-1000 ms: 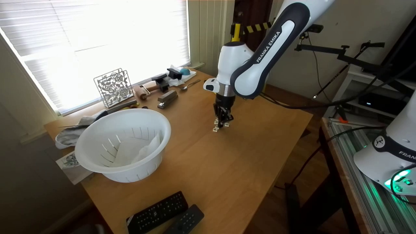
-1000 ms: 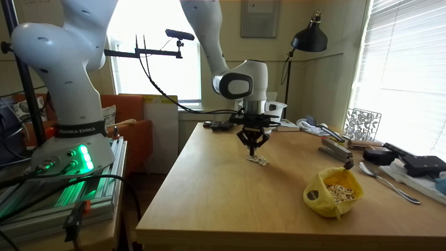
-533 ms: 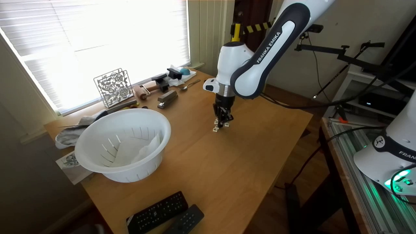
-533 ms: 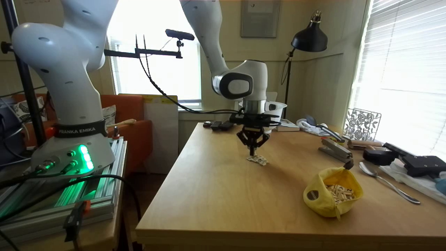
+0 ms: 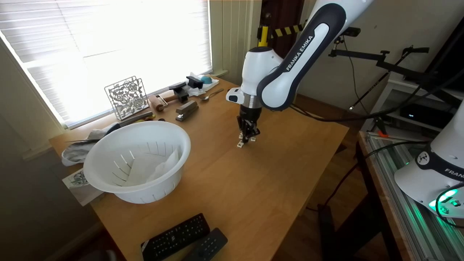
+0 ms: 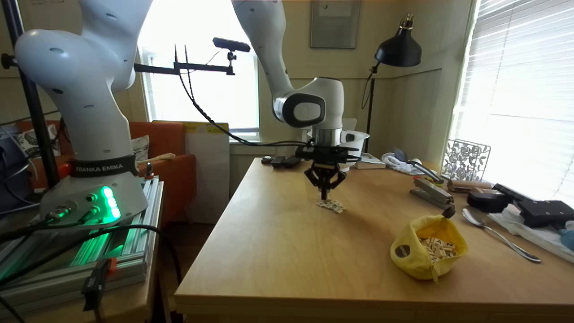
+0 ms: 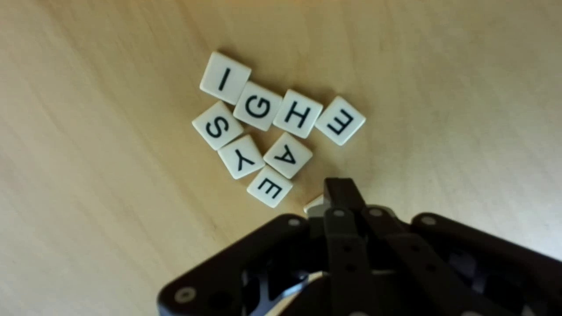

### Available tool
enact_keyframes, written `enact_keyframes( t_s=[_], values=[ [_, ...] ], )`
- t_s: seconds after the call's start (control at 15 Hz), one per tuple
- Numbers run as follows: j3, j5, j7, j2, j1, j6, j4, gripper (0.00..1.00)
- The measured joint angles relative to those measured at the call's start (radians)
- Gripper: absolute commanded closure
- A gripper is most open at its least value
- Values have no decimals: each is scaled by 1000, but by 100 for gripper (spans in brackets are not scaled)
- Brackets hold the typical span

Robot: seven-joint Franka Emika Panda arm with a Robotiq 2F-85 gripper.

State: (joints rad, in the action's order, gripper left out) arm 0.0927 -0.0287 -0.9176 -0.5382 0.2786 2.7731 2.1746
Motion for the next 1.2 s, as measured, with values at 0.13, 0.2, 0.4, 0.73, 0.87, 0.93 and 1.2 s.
enact_keyframes(
  t_s=[0.13, 0.2, 0.4, 0.73, 0.87, 0.93, 1.2],
  values=[
    [3, 0, 0, 0, 0, 0, 0, 100],
    [4, 0, 0, 0, 1, 0, 0, 100],
    [5, 0, 0, 0, 1, 0, 0, 100],
    [5, 1, 2, 5, 6, 1, 0, 100],
    [5, 3, 3, 17, 7, 1, 0, 100],
    [5, 3, 5, 26, 8, 1, 0, 100],
    [4, 4, 10, 62, 10, 1, 6, 100]
  ],
)
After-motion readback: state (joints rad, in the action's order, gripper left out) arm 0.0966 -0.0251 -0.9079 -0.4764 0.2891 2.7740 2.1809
